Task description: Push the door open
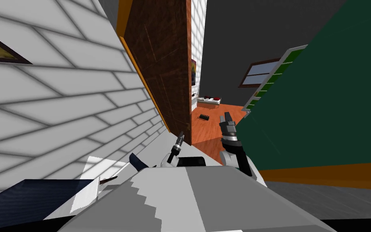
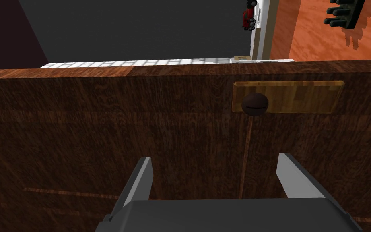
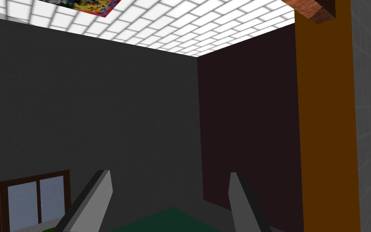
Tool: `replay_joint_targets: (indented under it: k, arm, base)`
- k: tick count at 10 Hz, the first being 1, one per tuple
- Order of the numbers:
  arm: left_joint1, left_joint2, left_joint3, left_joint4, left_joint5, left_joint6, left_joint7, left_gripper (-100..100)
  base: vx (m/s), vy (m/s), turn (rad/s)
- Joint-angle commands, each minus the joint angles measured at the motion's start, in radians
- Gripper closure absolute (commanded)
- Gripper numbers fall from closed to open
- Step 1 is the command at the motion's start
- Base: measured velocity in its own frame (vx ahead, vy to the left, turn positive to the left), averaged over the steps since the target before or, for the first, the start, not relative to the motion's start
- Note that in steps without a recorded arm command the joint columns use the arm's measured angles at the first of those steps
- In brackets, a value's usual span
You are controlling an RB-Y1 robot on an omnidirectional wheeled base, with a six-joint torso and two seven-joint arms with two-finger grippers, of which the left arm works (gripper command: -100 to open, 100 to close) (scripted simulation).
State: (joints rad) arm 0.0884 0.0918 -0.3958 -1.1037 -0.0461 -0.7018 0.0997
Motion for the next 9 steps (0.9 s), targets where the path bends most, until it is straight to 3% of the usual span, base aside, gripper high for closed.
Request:
replay_joint_targets:
  k: [1,9]
  arm:
    - [-0.017,-0.002,-0.011,0.040,0.002,-0.010,-0.001,-100]
    - [-0.091,-0.007,-0.086,0.219,0.015,-0.039,0.001,-100]
  base:
    - [0.032,0.044,-0.041]
    - [0.069,0.094,-0.075]
